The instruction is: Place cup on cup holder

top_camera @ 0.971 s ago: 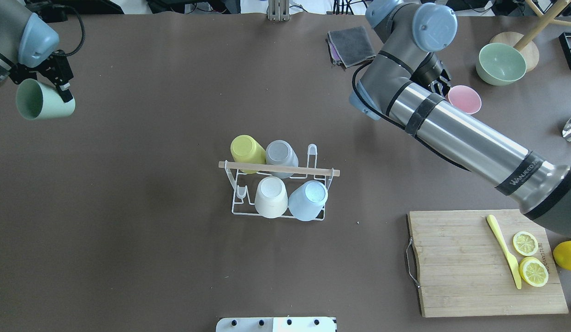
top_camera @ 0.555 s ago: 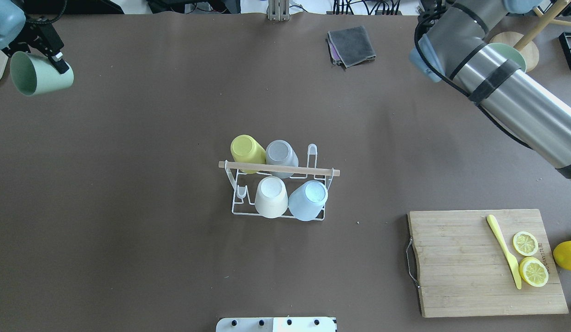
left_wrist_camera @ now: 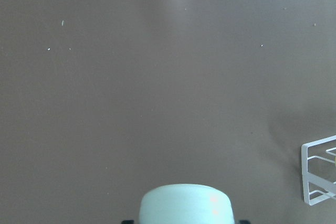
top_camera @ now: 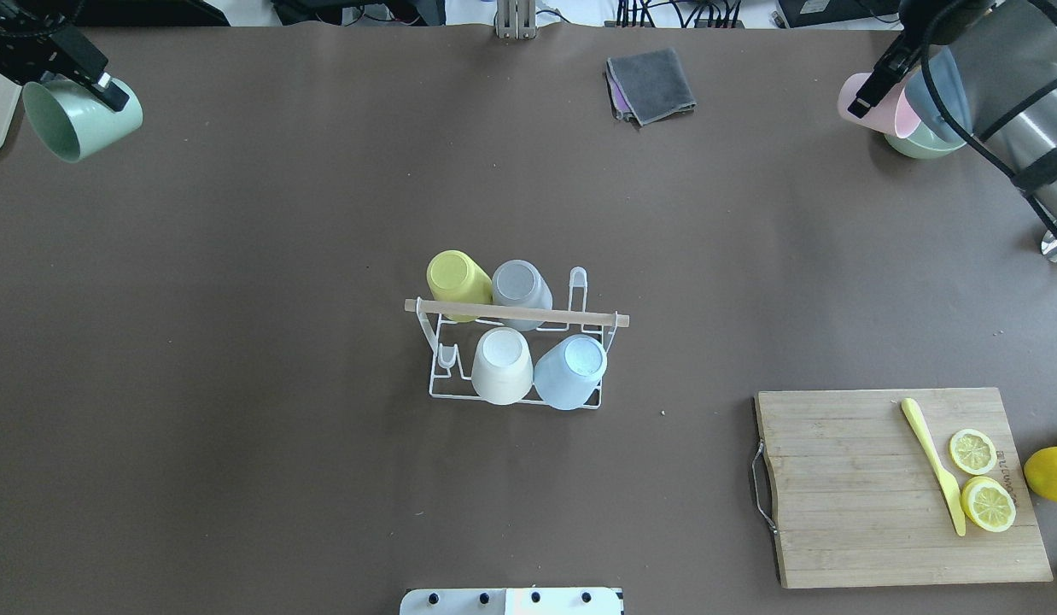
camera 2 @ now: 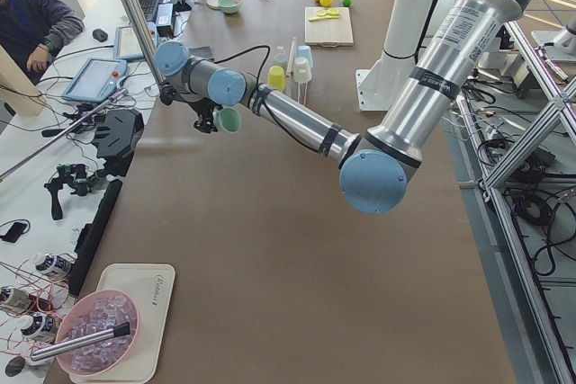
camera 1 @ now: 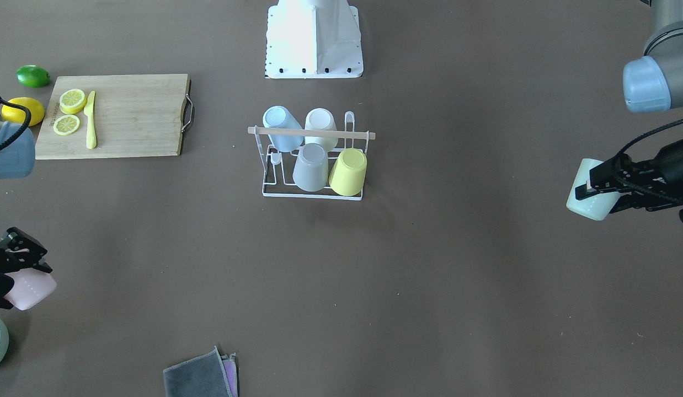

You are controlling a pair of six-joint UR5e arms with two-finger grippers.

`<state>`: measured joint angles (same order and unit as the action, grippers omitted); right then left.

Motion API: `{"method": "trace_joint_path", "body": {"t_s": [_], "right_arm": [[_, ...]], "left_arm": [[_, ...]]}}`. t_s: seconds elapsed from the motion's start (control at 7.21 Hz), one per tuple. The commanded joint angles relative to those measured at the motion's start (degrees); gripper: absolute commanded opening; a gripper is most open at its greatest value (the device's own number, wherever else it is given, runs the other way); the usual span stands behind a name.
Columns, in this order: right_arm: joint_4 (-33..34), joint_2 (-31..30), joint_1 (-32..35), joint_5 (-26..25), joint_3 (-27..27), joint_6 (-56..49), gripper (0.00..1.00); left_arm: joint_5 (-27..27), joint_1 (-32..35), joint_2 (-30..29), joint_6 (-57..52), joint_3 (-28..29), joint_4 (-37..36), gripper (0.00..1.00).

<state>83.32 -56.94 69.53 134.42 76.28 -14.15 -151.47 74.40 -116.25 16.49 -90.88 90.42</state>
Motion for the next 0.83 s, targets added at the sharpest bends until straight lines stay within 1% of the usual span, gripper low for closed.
{"method": "trace_joint_path", "body": {"t_s": [0.0, 0.14, 0.28, 0.42, 0.56, 0.69], "right_arm": [[-15.88, -2.13, 0.08, 3.63, 0.79, 16.03, 0.50], [-23.73, -1.60, 0.16, 3.91, 0.88, 20.95, 0.50], [-33.82, -2.38, 0.17, 3.48, 0.10, 28.57, 0.50], [-40.79, -2.30, 0.08, 2.95, 0.18, 34.91, 0.50], [-49.48, -2.56, -2.27, -2.88, -0.08, 40.55, 0.50], [-56.53, -2.56, -6.91, -9.81, 0.18, 48.00, 0.50]], "left_arm": [[0.73, 0.04, 3.13, 13.95, -0.61, 22.69, 0.40], [0.82, 0.04, 4.09, 18.88, -0.61, 30.88, 0.37], [3.08, -0.04, 5.58, 23.80, -0.78, 39.40, 0.37], [6.59, -0.31, 6.56, 28.81, -0.70, 48.36, 0.37], [7.84, -0.48, 6.65, 34.69, -0.96, 53.93, 0.33], [8.20, -0.66, 7.61, 36.05, -0.96, 59.47, 0.28]]}}
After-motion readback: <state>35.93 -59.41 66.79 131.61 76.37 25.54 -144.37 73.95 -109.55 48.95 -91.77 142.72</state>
